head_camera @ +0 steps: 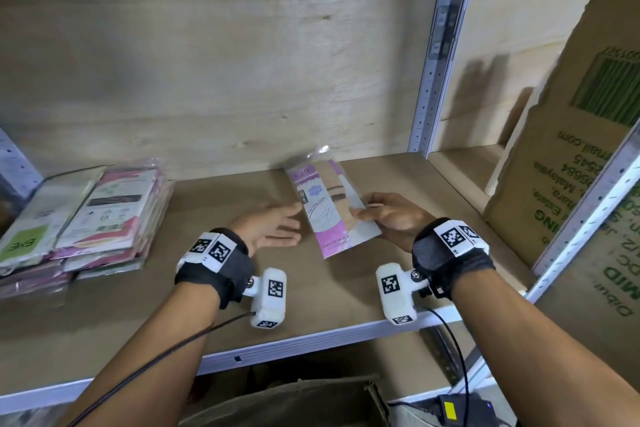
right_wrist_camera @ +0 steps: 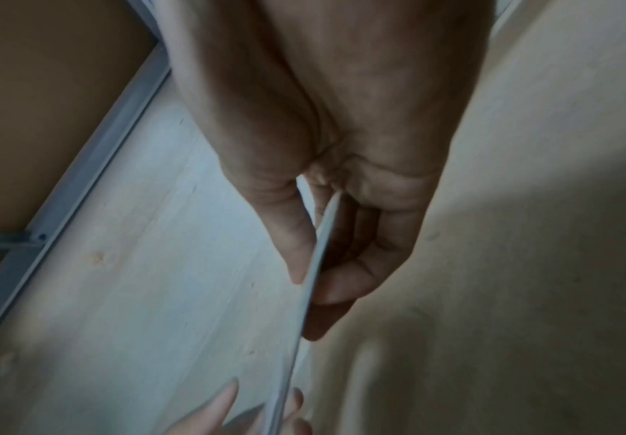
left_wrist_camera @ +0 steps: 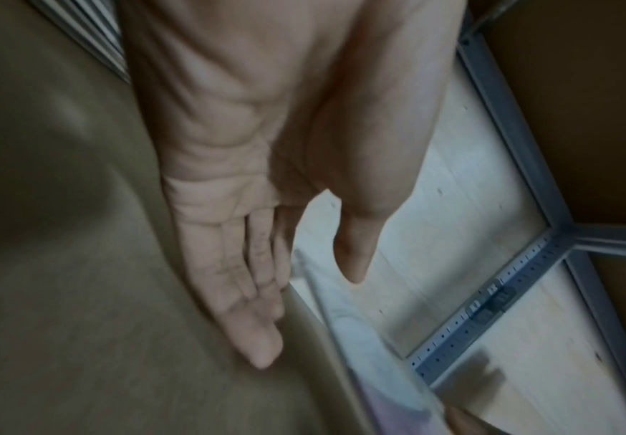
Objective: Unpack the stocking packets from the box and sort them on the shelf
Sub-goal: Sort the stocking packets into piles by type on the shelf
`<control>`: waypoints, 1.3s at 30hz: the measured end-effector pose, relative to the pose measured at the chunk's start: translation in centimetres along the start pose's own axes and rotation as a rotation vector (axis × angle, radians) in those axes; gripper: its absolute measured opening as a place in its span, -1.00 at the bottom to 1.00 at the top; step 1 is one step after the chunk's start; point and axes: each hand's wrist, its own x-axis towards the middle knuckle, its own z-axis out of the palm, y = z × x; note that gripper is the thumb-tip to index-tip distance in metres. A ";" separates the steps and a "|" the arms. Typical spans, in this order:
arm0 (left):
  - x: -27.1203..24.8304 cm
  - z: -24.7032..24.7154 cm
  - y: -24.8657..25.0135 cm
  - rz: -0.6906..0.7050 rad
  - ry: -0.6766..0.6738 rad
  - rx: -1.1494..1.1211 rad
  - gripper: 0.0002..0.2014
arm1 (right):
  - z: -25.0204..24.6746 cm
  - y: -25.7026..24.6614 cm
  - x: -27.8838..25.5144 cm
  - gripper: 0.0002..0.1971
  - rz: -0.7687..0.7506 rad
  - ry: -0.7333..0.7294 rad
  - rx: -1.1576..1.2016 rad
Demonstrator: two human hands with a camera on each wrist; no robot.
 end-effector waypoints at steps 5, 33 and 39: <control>-0.8 1.8 0.1 0.023 -0.018 0.084 -0.78 | 0.2 0.8 1.0 -0.68 0.051 0.149 -0.383; 4.9 12.8 3.2 0.106 -0.083 0.004 -0.54 | -6.1 0.0 1.5 -0.36 0.077 0.410 -0.786; 5.7 14.2 3.8 0.103 -0.082 0.001 -0.56 | -7.1 0.1 1.5 -0.39 0.108 0.428 -0.796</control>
